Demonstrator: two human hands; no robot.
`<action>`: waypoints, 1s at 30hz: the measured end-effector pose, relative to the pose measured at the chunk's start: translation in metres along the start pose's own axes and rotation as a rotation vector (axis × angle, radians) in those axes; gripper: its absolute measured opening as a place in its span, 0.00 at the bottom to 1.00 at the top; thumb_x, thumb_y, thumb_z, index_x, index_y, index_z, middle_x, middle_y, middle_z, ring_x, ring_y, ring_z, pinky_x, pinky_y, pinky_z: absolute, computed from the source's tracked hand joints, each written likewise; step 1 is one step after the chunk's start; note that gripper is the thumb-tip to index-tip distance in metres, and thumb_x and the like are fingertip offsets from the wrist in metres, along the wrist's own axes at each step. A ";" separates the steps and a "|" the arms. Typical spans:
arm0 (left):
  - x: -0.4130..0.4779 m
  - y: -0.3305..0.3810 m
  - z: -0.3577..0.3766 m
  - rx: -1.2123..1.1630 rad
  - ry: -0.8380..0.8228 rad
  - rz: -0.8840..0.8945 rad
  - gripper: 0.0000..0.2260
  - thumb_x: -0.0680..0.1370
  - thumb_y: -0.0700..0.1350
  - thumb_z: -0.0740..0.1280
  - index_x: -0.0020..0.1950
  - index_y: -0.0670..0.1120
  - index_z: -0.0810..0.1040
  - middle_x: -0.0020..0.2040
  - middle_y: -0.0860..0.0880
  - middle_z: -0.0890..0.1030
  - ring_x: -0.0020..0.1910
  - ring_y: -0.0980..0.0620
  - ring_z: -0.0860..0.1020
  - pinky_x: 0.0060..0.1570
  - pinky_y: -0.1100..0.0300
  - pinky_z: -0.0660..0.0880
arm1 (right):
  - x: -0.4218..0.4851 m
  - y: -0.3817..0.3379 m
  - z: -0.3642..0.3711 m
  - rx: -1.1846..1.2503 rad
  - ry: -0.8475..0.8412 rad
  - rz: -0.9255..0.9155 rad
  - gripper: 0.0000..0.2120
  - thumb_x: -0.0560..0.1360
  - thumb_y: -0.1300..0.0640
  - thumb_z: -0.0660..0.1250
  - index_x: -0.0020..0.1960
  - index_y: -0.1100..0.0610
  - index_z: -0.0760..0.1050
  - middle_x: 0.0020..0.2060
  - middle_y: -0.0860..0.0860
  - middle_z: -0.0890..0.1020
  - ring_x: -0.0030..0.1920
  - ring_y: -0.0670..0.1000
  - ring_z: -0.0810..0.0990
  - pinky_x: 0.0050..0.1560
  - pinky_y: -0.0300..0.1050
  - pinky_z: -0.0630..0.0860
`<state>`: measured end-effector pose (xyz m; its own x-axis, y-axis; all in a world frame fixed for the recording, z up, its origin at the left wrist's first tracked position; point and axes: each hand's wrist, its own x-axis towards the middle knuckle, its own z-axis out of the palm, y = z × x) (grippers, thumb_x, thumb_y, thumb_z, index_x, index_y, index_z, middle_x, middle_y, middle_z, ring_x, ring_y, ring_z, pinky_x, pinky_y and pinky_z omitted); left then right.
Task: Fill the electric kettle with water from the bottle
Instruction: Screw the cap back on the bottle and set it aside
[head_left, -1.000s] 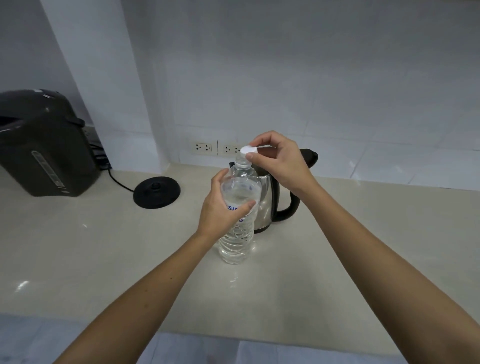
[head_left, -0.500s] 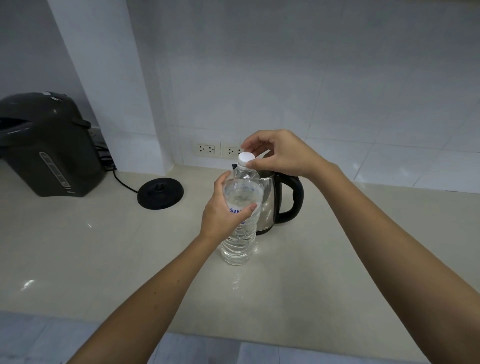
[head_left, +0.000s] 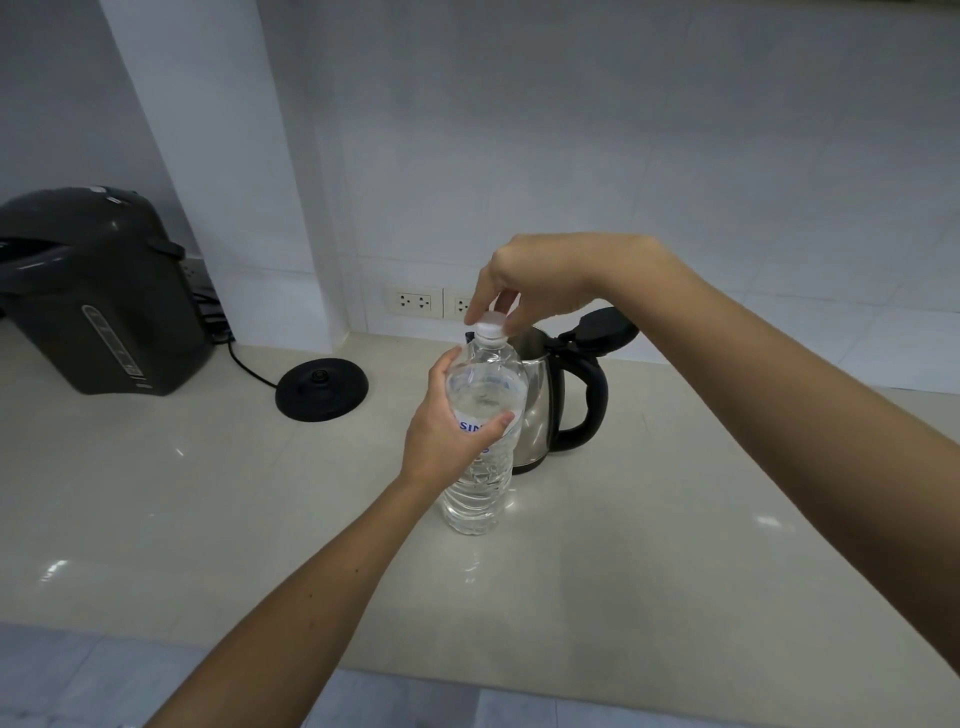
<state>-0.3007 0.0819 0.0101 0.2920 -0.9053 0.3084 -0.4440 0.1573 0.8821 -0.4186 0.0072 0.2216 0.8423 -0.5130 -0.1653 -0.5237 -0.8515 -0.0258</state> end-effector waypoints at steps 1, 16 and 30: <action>0.000 0.000 0.000 -0.002 0.001 -0.001 0.41 0.63 0.68 0.72 0.71 0.66 0.55 0.68 0.57 0.72 0.66 0.56 0.72 0.59 0.61 0.70 | 0.002 -0.001 -0.002 -0.025 -0.003 -0.002 0.15 0.73 0.56 0.69 0.57 0.44 0.80 0.41 0.36 0.78 0.47 0.42 0.79 0.42 0.35 0.71; 0.002 -0.004 0.002 -0.030 -0.007 -0.017 0.42 0.62 0.67 0.73 0.70 0.69 0.54 0.64 0.62 0.70 0.63 0.60 0.70 0.60 0.61 0.69 | 0.003 0.002 0.010 -0.057 -0.054 0.072 0.16 0.75 0.46 0.66 0.61 0.46 0.72 0.45 0.45 0.77 0.44 0.48 0.75 0.41 0.45 0.68; -0.002 -0.009 0.004 -0.051 0.019 -0.016 0.42 0.64 0.65 0.73 0.72 0.66 0.54 0.66 0.62 0.69 0.65 0.64 0.67 0.59 0.68 0.64 | 0.018 -0.015 0.019 -0.210 -0.073 0.306 0.28 0.76 0.33 0.54 0.34 0.56 0.72 0.32 0.49 0.76 0.33 0.49 0.74 0.31 0.44 0.64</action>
<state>-0.3008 0.0804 0.0005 0.3148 -0.9004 0.3002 -0.3953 0.1632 0.9039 -0.3976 0.0125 0.2004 0.6359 -0.7444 -0.2038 -0.7056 -0.6677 0.2373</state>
